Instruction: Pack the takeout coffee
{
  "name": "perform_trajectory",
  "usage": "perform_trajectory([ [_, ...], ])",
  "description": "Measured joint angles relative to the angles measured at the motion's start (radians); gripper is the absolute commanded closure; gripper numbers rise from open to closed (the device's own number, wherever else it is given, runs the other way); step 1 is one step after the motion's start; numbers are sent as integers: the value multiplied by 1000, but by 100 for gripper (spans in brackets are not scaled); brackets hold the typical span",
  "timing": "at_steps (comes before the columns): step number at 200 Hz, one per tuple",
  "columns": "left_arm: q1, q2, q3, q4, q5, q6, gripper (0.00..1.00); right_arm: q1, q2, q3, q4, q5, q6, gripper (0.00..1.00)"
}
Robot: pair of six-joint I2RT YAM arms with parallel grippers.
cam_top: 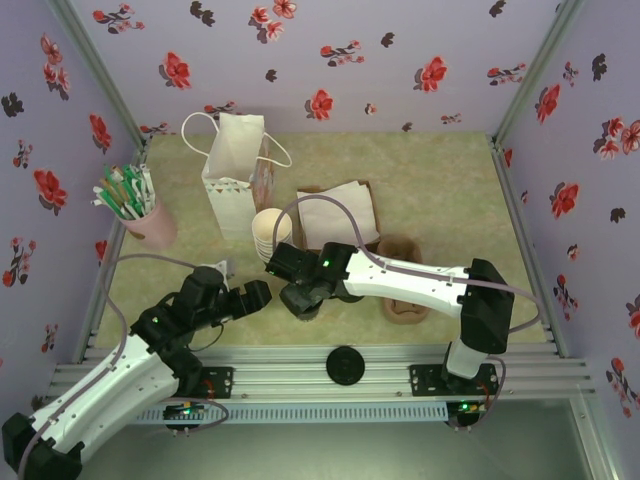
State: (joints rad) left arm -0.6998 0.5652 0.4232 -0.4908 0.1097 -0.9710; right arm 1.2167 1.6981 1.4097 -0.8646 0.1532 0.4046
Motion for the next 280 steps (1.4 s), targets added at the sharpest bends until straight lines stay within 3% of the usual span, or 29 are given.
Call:
perform_trajectory([
  [63, 0, 23, 0, 7, 1, 0, 13, 7, 0, -5, 5, 14, -5, 40],
  [190, 0, 43, 0, 13, 20, 1, 13, 10, 25, 56, -96, 12, -41, 18],
  [280, 0, 72, 0, 42, 40, 1, 14, -3, 23, 56, -106, -20, -46, 11],
])
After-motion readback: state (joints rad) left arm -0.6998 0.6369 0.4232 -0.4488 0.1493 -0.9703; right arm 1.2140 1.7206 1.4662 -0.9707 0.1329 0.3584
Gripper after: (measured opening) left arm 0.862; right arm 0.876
